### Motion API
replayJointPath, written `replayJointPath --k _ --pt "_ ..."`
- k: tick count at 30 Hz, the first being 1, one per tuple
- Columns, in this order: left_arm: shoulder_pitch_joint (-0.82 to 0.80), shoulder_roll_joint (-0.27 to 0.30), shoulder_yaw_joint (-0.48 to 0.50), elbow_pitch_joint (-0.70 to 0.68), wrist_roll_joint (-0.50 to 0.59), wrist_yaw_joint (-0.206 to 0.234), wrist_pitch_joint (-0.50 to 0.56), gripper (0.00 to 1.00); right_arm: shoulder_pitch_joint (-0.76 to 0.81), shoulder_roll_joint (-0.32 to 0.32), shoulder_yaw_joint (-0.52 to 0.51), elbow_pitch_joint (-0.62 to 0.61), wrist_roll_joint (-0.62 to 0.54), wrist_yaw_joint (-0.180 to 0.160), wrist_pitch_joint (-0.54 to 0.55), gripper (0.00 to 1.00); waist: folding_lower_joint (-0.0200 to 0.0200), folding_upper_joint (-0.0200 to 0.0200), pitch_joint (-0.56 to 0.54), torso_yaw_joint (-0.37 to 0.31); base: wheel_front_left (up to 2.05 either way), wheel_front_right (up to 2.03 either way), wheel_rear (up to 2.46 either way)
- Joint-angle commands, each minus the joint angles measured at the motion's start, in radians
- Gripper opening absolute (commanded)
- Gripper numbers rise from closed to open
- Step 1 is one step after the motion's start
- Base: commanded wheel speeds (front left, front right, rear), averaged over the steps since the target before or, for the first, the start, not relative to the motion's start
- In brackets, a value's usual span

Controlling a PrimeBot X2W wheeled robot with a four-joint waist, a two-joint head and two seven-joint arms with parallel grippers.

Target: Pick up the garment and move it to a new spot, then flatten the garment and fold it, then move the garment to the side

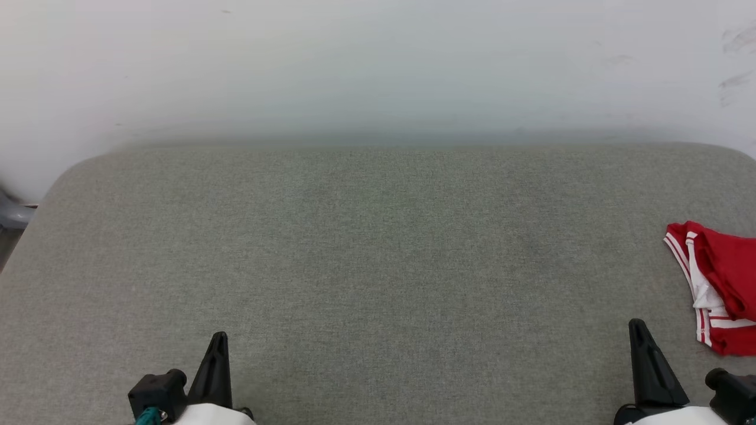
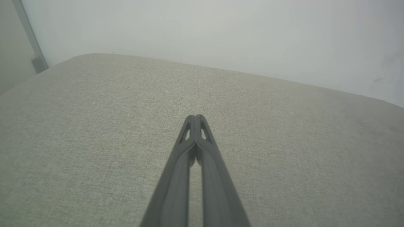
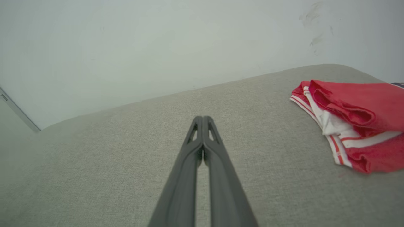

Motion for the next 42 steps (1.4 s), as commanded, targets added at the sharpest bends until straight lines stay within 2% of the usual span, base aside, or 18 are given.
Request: replayJointPath --k 1,21,42 --pt "-0.028 0.0 0.01 -0.012 -0.041 -0.005 0.008 0.0 -0.031 -0.005 0.001 -0.01 0.044 0.0 0.007 0.0 0.0 0.0 0.0 0.0 0.0 0.0 0.0" --pt "-0.072 -0.009 0.047 0.011 -0.391 -0.046 0.091 0.0 -0.085 -0.012 0.002 0.03 0.391 0.0 0.085 0.0 0.0 0.0 0.001 -0.002 0.0 0.0 0.0" --pt "-0.108 -0.015 0.08 0.031 -0.67 -0.08 0.159 0.0 -0.13 -0.014 0.0 0.062 0.665 0.0 0.152 0.0 0.0 0.0 0.002 -0.005 0.0 0.0 0.0"
